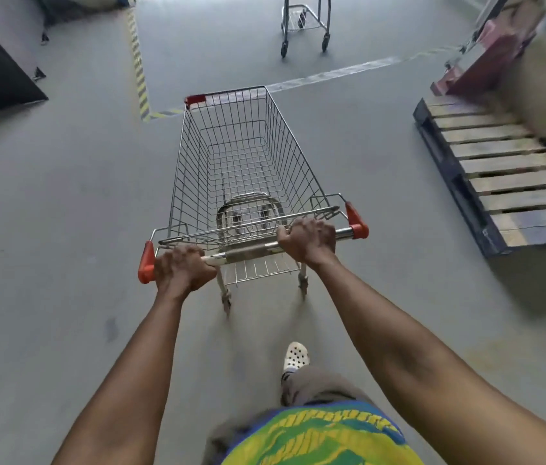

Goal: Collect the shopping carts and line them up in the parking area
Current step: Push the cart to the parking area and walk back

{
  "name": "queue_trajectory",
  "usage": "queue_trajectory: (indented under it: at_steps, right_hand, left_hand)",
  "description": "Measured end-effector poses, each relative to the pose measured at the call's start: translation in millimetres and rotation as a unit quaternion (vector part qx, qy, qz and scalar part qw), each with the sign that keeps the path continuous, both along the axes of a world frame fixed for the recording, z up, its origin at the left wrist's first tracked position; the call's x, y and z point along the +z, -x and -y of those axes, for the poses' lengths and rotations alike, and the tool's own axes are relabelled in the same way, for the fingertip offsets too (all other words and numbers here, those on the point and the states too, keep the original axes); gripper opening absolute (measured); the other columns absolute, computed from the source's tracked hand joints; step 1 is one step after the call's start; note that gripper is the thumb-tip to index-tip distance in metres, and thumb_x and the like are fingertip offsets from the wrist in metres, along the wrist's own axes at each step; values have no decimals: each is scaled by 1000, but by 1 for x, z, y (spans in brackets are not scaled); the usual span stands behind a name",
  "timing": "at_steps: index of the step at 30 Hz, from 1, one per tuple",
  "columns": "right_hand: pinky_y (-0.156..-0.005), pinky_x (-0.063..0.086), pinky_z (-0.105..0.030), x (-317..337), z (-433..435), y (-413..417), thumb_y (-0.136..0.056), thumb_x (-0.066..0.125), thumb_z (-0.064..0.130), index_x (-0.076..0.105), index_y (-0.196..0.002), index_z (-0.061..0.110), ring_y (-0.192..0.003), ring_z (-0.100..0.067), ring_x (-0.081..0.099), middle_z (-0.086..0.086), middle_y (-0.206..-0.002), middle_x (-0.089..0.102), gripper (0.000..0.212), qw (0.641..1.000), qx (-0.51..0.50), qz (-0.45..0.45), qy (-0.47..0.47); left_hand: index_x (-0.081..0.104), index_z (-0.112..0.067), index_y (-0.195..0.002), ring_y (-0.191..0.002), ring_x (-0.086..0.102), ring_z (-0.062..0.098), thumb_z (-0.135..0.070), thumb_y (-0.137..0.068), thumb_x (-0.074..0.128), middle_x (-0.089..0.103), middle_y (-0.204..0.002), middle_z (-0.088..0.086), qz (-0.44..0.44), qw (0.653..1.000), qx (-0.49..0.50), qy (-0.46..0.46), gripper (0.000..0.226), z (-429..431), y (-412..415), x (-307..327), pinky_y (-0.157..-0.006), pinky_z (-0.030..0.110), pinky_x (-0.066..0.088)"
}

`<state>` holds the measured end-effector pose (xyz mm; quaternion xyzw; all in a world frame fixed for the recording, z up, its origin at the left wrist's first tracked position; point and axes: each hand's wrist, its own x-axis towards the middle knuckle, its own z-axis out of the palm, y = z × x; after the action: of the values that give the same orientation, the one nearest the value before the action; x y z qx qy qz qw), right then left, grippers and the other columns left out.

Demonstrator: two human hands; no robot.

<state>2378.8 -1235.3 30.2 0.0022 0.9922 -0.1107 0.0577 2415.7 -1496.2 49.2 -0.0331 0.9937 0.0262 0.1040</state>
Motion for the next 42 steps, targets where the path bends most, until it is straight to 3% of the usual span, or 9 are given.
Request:
queue_trajectory:
  at_steps: [4,9,15,19,24,30,36,39,42]
  right_hand:
    - [-59,32,-29,3,-3,99,-92,37,56,64,-79,17,-69,-23,57,-5,-78,62,50,999,-2,32,-25]
    - [-57,30,-28,3,-2,221,-90,37,55,63,-73,17,-65,-23,55,-4,-71,57,49,999,-14,19,-42]
    - [-58,28,-28,-1,4,385,-94,40,53,66,-69,18,-54,-13,43,1,-61,50,50,998,-51,-9,-27]
    - [-88,28,-42,-9,19,478,-93,24,50,75,-80,21,-83,-22,56,-4,-84,70,60,990,-125,-45,-43]
    - [-107,24,-45,-5,32,574,-95,24,48,76,-101,19,-116,-29,47,-8,-116,64,60,988,-149,-31,-4]
    - [-108,23,-49,-6,30,703,-92,24,56,76,-104,22,-123,-29,43,-8,-126,60,63,992,-129,6,3]
    - [-101,24,-49,0,3,861,-91,20,82,73,-107,37,-127,-27,47,-5,-130,61,72,997,-37,61,-30]
    - [-101,25,-49,4,-9,934,-89,14,84,72,-107,37,-125,-25,49,-3,-123,63,77,999,-1,44,-13]
    - [-102,27,-50,8,-19,996,-83,8,86,72,-106,36,-126,-24,47,1,-119,60,85,999,23,32,18]
  left_hand:
    - [68,-24,-81,-74,53,21,-40,-73,53,61,-82,1,38,999,-5,7,24,-3,98,1,-69,30,40]
    - [62,-24,-72,-56,45,13,-41,-65,49,54,-66,-3,14,1000,-5,-3,22,4,221,-9,-57,24,33]
    - [55,-19,-57,-45,35,14,-32,-58,63,41,-49,-7,-127,992,9,-4,16,4,378,-27,-56,19,22]
    - [54,-17,-54,-45,42,14,-30,-56,61,45,-49,-4,-150,988,5,-23,15,8,481,-33,-58,20,31]
    - [63,-19,-69,-52,51,19,-37,-68,56,54,-57,-4,-89,996,-10,-21,19,19,596,-22,-60,22,36]
    - [58,-22,-67,-52,51,21,-43,-71,65,52,-57,-5,-73,997,-27,-8,23,23,726,-22,-58,23,34]
    - [66,-23,-72,-54,53,22,-41,-66,68,48,-55,-7,-92,995,-38,-28,20,11,866,-23,-60,23,37]
    - [66,-23,-72,-54,56,22,-59,-69,59,50,-57,-8,-139,983,-75,-98,37,12,931,-19,-58,25,44]
    - [68,-25,-81,-60,51,17,-79,-76,39,58,-64,-7,-141,977,-76,-137,61,8,994,-10,-61,27,38]
